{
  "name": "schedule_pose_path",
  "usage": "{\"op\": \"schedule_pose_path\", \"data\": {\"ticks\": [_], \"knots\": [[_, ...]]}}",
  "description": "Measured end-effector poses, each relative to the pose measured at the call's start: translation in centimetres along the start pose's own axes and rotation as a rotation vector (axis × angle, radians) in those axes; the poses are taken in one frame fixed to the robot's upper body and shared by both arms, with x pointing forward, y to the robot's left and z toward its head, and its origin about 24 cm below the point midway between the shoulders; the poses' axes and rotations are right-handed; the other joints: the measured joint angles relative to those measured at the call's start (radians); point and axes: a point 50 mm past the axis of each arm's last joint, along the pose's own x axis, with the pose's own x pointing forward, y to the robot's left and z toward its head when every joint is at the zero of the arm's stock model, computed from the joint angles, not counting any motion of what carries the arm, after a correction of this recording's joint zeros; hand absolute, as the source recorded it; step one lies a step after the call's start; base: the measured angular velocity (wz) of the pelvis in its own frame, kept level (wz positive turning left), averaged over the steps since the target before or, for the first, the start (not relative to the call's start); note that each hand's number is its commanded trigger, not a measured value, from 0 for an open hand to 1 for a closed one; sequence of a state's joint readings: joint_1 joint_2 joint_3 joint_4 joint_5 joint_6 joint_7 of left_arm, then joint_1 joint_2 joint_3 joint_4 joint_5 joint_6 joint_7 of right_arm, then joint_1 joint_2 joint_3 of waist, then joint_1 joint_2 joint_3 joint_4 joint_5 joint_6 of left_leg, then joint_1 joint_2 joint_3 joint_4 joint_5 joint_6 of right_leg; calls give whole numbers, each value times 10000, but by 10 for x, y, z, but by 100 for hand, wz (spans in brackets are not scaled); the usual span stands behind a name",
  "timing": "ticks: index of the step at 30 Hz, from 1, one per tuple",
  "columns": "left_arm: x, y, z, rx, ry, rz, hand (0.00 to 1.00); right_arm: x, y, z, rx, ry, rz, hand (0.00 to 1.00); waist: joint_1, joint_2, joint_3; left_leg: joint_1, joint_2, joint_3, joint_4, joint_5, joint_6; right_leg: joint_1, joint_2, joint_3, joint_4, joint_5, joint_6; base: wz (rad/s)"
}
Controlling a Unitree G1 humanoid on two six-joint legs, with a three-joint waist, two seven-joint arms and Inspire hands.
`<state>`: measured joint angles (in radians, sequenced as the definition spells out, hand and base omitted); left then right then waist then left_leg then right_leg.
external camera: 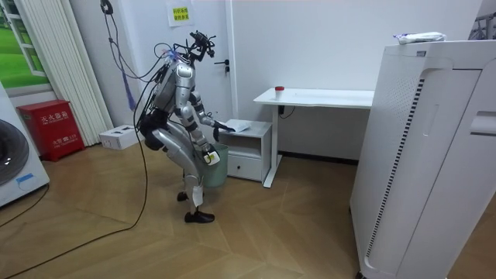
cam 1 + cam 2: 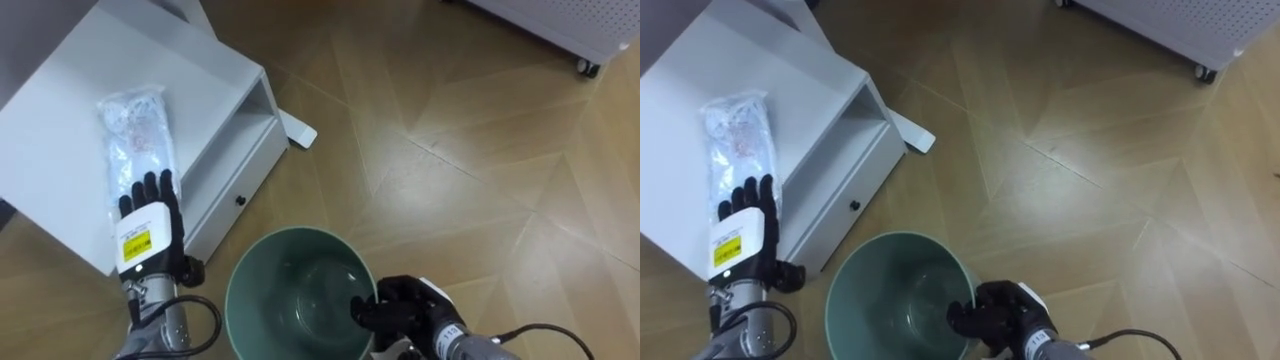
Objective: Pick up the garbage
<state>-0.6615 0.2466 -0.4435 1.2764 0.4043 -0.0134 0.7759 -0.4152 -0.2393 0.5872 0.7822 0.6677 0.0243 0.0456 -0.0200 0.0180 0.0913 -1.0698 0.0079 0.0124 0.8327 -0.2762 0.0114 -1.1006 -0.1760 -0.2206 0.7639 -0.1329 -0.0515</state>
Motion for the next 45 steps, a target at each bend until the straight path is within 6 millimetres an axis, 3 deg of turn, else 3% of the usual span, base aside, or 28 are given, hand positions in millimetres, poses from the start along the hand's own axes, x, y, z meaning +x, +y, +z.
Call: {"op": "schedule_pose_path", "data": {"ticks": [6, 16, 25, 31, 38, 45], "knots": [[12, 15, 1, 75, 75, 666, 100, 2, -3, 5, -79, 48, -95, 100, 47, 128, 49, 89, 5, 39, -7, -8, -16, 25, 16, 37, 7, -4, -7, -1], [18, 26, -7, 65, 459, 1156, 100, 4, -2, 5, -72, 240, -87, 100, -29, 126, 49, 225, 1, 70, -84, -14, -24, 133, 18, 43, -5, -15, -21, 0], [13, 18, -12, 311, 726, 590, 100, 3, -2, 1, -88, 421, -116, 100, -172, 118, 54, 557, 8, 41, -178, -23, -14, 503, 25, 2, -135, -28, 0, 0], [-1, 1, -19, 324, 783, -219, 100, -1, -1, -9, 12, 527, -66, 100, -333, 105, 61, 885, 6, 12, -277, -66, 5, 884, 40, -8, -278, -40, 52, 0], [-14, -10, -11, -986, 327, -199, 100, -3, 2, -9, -404, 44, -383, 100, -347, 97, 58, 1118, -22, 74, -459, -60, 36, 1043, 36, -5, -392, -35, 131, -1], [-31, -20, 1, -3004, 253, 185, 100, -7, -1, -12, -974, -535, -863, 100, -418, -103, 32, 1784, -26, 390, -710, -89, 65, 1416, 40, 304, -353, -124, 176, -7]]}}
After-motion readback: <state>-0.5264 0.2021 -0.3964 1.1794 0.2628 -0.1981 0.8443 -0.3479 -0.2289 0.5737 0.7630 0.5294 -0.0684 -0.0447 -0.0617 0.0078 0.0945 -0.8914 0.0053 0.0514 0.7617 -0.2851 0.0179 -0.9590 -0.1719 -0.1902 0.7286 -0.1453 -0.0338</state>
